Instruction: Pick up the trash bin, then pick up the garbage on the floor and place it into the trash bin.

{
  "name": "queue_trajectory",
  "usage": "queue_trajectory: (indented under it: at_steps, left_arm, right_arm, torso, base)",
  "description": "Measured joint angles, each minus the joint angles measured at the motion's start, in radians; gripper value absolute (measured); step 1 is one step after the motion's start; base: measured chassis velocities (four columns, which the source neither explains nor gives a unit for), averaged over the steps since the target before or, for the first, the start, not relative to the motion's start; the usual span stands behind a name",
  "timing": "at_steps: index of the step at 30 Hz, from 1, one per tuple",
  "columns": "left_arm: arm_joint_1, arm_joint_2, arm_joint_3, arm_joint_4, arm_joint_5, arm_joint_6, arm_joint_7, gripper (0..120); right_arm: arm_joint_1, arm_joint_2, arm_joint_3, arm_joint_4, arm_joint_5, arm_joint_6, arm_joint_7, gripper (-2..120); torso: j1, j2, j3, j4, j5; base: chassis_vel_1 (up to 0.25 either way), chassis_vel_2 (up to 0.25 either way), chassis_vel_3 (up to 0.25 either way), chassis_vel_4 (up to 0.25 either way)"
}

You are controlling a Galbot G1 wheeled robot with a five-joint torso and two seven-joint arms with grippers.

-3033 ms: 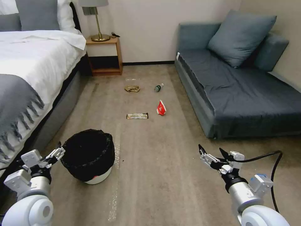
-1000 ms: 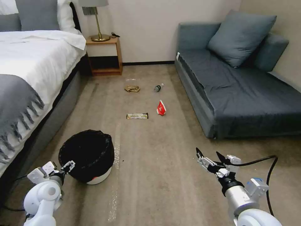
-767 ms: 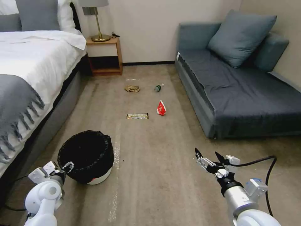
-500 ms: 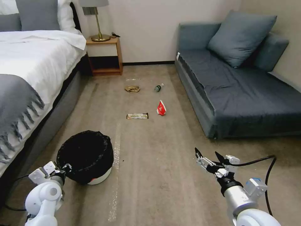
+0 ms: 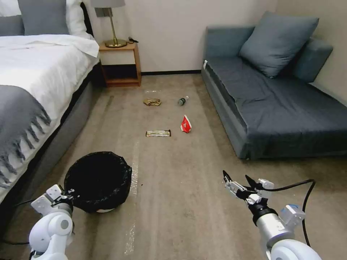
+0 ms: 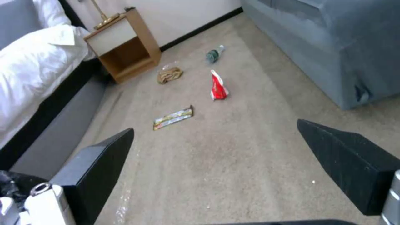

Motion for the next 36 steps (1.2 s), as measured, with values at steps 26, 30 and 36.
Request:
queue_trajectory:
  at_steps: [26,30,36]
  left_arm:
    - [0.122,-0.046,-0.014,-0.168,0.306,-0.095,0.045,3]
    - [0.139,-0.054,-0.012,-0.171,0.312,-0.1,0.05,3]
    - [0.152,-0.067,-0.005,-0.194,0.323,-0.101,0.052,3]
  right_arm:
    - [0.017,-0.017,-0.027,-0.015,0.0,0.033,-0.048,100]
    - [0.023,-0.018,-0.033,-0.024,-0.007,0.039,-0.051,100]
    - [0.023,-0.018,-0.035,-0.038,-0.013,0.053,-0.057,100]
  torso:
    - [0.0,0.0,0.0,0.0,-0.0001]
    - [0.0,0.0,0.0,0.0001,-0.0001]
    - [0.0,0.0,0.0,0.0,0.0]
  base:
    - [0.0,0.0,0.0,0.0]
    - [0.0,0.0,0.0,0.0]
    - [-0.024,0.019,0.028,-0.036]
